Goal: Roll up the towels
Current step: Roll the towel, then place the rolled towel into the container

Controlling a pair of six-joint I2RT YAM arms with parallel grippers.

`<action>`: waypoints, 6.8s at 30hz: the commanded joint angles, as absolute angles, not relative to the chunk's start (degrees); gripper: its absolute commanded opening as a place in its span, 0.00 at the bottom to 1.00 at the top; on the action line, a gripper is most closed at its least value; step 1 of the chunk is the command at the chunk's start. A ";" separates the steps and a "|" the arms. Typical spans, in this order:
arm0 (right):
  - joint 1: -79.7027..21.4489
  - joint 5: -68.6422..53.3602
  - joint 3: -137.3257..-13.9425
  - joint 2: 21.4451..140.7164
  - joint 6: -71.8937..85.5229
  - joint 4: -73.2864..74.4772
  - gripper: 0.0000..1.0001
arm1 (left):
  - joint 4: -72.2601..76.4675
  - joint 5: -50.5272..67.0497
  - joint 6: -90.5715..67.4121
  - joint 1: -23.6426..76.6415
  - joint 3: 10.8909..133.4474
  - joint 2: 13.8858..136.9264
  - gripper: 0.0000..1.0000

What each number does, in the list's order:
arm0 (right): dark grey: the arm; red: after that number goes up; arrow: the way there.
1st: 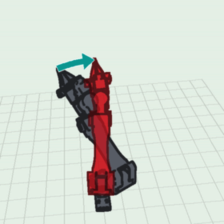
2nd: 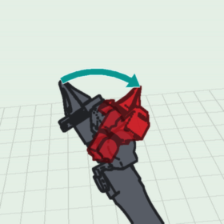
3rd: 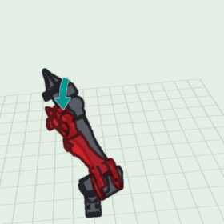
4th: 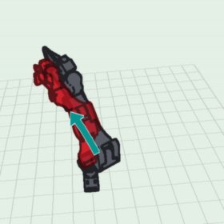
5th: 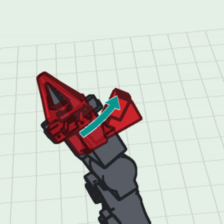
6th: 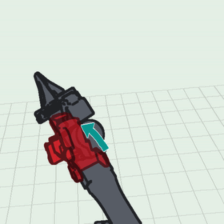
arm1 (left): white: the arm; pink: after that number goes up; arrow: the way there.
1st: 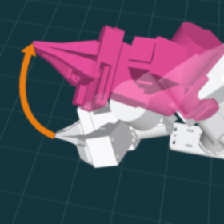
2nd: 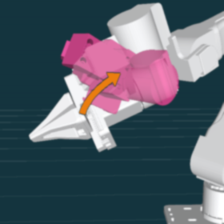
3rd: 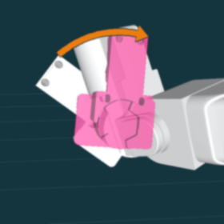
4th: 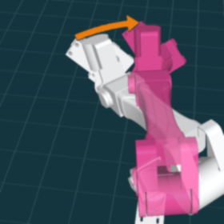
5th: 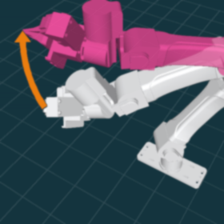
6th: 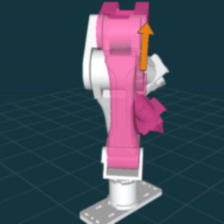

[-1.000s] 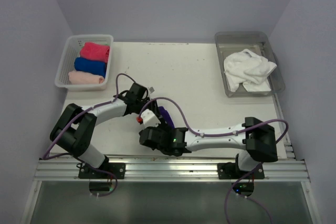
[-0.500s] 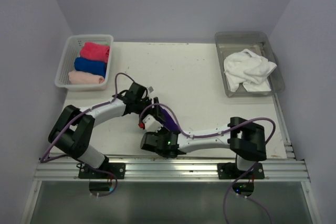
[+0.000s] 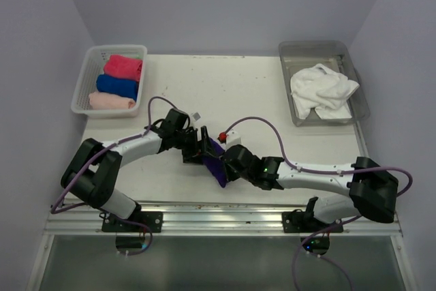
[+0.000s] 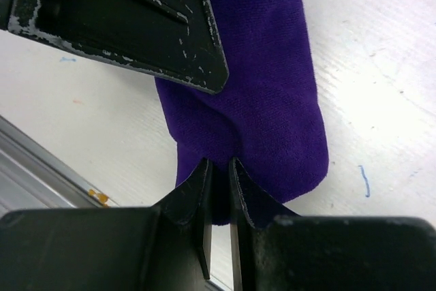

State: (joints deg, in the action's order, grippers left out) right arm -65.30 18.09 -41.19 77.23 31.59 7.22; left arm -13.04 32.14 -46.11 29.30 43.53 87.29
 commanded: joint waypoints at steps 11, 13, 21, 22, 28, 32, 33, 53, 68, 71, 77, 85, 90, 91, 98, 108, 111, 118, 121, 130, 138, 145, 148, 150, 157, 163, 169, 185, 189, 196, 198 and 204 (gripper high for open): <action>-64.51 12.31 -40.17 78.13 36.04 -2.64 0.09 | -11.07 33.40 -46.14 29.97 43.77 90.34 0.89; -64.51 12.22 -40.08 78.22 36.03 -2.46 0.09 | -11.25 32.88 -45.97 30.84 44.38 91.31 0.89; -64.51 11.16 -39.64 79.45 36.21 -3.34 0.09 | -12.04 29.62 -47.46 33.66 46.67 95.62 0.75; -64.51 10.90 -39.73 79.89 36.12 -3.34 0.09 | -11.61 29.62 -47.81 33.75 46.58 95.62 0.73; -64.51 10.20 -41.65 80.51 35.16 -1.94 0.18 | -11.25 29.09 -47.99 33.66 47.02 95.54 0.49; -64.51 12.73 -44.47 76.21 33.14 5.51 0.66 | -9.41 30.76 -47.55 33.75 46.93 95.45 0.26; -64.42 13.70 -44.91 73.07 32.70 6.93 0.69 | -9.06 30.94 -47.37 33.75 47.02 95.28 0.22; -52.03 9.32 -38.85 59.32 35.25 16.00 0.67 | -2.20 47.72 -41.04 31.99 53.44 90.26 0.10; -52.12 0.26 -38.15 62.85 34.80 7.12 0.51 | 2.11 49.48 -42.54 31.99 52.47 90.26 0.11; -52.12 4.29 -39.37 62.49 34.28 11.15 0.52 | -2.26 47.82 -40.44 32.08 53.34 91.31 0.10; -52.12 13.61 -40.87 62.93 35.68 19.51 0.59 | -22.66 35.61 -33.14 31.91 58.80 94.75 0.10; -52.03 14.06 -40.08 64.16 37.88 19.07 0.60 | -27.42 29.09 -32.69 29.80 56.61 92.72 0.15; -52.12 14.24 -40.34 64.16 37.70 19.77 0.60 | -25.67 29.89 -32.35 28.04 55.28 98.07 0.25; -52.03 14.50 -40.17 63.99 37.71 19.95 0.60 | -25.66 29.71 -32.00 28.12 55.46 98.87 0.27; -52.03 14.41 -38.59 62.23 38.85 20.21 0.61 | -28.99 25.51 -30.76 28.04 59.58 101.69 0.66; -52.12 14.33 -41.91 68.34 38.32 18.98 0.56 | -37.79 13.89 -34.96 28.04 63.29 89.40 0.75; -52.03 14.24 -46.48 76.08 37.88 20.03 0.38 | -37.44 13.62 -37.69 28.04 60.83 86.67 0.66; -52.12 13.97 -52.99 86.03 35.07 20.21 0.27 | -39.20 8.70 -37.97 28.04 53.80 84.64 0.27; -52.03 14.50 -54.83 89.63 33.93 21.09 0.27 | -38.41 9.40 -38.41 28.04 50.55 82.80 0.20; -52.03 11.08 -56.95 95.45 33.13 20.13 0.25 | -32.35 14.67 -40.51 30.74 45.44 84.63 0.09; -52.21 1.68 -54.58 96.15 35.77 13.20 0.24 | -24.62 18.46 -43.15 35.42 45.26 90.70 0.09; -52.91 -4.04 -53.87 96.42 37.71 9.23 0.23 | -12.76 23.81 -45.96 35.59 41.76 94.13 0.08; -53.00 -4.74 -53.88 96.07 37.88 9.05 0.22 | -8.01 23.12 -46.93 36.03 40.26 93.43 0.08; -53.00 -5.62 -53.88 94.84 38.14 8.97 0.21 | -6.86 21.45 -47.02 36.12 39.29 92.29 0.07; -52.91 -3.00 -52.39 91.76 38.23 10.28 0.22 | -8.76 14.07 -45.18 36.21 36.12 89.38 0.12; -53.00 -2.37 -49.75 93.08 39.29 9.93 0.21 | -24.38 7.31 -44.82 36.21 39.01 88.51 0.27; -53.00 -0.35 -49.22 92.03 39.73 10.55 0.22 | -32.96 2.55 -47.19 34.46 40.61 88.69 0.28; -53.00 0.70 -48.78 90.88 39.81 10.99 0.22 | -32.18 10.02 -46.23 30.58 47.29 76.56 0.65; -53.00 1.05 -48.87 90.79 39.64 11.51 0.22 | -26.90 11.42 -46.50 33.48 47.11 73.13 0.89; -53.00 1.05 -49.13 90.70 39.73 11.60 0.22 | -23.21 15.29 -45.35 34.19 47.02 77.34 0.87; -53.00 1.05 -48.96 90.62 39.81 11.60 0.22 | -21.46 16.25 -45.09 34.19 46.32 77.69 0.87; -53.00 0.88 -48.96 90.79 39.90 11.34 0.22 | -20.04 18.54 -43.68 34.54 45.97 82.35 0.90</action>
